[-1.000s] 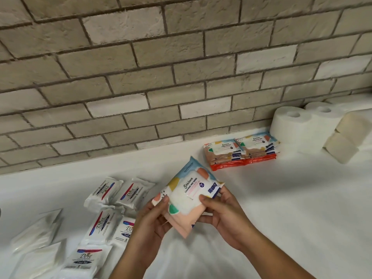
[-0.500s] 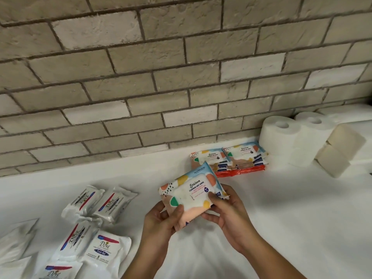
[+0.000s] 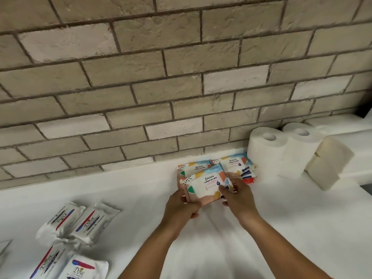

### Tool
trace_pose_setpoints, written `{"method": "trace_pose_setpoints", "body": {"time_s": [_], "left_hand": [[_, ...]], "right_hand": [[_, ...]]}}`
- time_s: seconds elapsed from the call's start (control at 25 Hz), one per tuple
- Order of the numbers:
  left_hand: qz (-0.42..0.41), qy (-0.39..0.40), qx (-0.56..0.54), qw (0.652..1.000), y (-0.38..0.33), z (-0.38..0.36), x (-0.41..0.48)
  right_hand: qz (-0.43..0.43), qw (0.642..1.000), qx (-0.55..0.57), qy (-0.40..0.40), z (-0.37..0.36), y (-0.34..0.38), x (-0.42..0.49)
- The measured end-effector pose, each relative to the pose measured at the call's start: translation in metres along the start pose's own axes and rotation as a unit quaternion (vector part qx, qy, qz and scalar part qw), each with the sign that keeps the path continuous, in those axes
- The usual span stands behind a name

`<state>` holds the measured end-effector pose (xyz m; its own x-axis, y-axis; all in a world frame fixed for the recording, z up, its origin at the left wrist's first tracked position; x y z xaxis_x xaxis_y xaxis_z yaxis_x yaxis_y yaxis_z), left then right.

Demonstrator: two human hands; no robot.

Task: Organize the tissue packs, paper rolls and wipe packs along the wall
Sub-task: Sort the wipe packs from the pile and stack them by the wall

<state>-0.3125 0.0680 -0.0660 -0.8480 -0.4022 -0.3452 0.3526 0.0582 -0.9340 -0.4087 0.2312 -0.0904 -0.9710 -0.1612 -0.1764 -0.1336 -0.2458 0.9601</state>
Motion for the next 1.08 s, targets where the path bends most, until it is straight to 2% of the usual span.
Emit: {"method": "trace_pose_setpoints", "body": {"time_s": [0.24,0.4,0.52,0.68,0.8,0.96,1.08], "left_hand": [[-0.02,-0.003,0.122,0.992,-0.025,-0.027,0.057],[-0.004,-0.068,0.151,0.986,-0.019,-0.039,0.096],[-0.024,-0.12,0.194,0.973,-0.013,-0.045,0.111],[-0.083,-0.162,0.282,0.942,-0.012,-0.053,0.115],[-0.092,-0.167,0.323,0.927,-0.005,-0.053,0.116],[-0.146,-0.102,0.349,0.92,0.0,-0.046,0.109],[-0.132,-0.068,0.307,0.94,-0.001,-0.034,0.094]], "right_hand": [[-0.033,0.991,-0.113,-0.058,0.01,0.001,0.067],[-0.056,0.987,-0.132,-0.067,0.008,0.008,0.092],[-0.057,0.979,-0.187,-0.065,0.006,0.004,0.102],[-0.066,0.988,-0.11,-0.091,0.006,-0.004,0.098],[-0.049,0.988,-0.119,-0.085,0.008,-0.004,0.093],[-0.054,0.996,-0.048,-0.054,0.012,-0.001,0.081],[-0.061,0.996,0.056,-0.042,0.017,0.006,0.055]]}}
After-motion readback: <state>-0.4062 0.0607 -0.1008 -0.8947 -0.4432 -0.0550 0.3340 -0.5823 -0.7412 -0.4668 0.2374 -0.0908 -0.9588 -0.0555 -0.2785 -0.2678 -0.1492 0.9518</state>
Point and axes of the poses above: each hand's wrist, its own x-axis towards the middle knuckle, its own z-axis out of the back of the hand, y = z × x, the point moved 1 cm from there along x, towards the middle knuckle, and after that the axes turned 4 degrees about -x, right-handed, at the moved point
